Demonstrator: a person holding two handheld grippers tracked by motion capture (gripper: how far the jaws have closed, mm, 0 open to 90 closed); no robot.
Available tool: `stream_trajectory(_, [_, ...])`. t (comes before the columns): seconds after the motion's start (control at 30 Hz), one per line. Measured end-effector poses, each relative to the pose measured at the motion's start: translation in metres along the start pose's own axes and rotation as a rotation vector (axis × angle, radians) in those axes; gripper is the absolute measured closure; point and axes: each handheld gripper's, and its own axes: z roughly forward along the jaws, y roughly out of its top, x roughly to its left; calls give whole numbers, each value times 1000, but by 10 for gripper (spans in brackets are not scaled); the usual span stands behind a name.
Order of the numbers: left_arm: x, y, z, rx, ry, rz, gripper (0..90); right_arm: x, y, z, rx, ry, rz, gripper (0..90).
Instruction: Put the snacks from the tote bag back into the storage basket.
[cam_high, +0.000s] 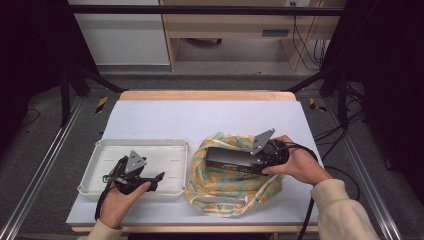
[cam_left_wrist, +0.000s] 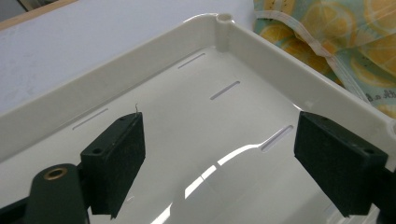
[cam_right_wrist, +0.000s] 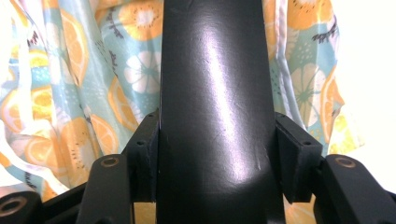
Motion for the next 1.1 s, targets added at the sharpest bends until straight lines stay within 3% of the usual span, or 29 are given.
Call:
stream_trajectory(0.8, [0, -1, 3, 19, -12, 5, 159, 9, -6, -32, -64, -36, 22, 432])
stream_trajectory(1.1, [0, 14, 6, 49, -65, 64, 142, 9, -1, -39, -65, -64, 24, 432])
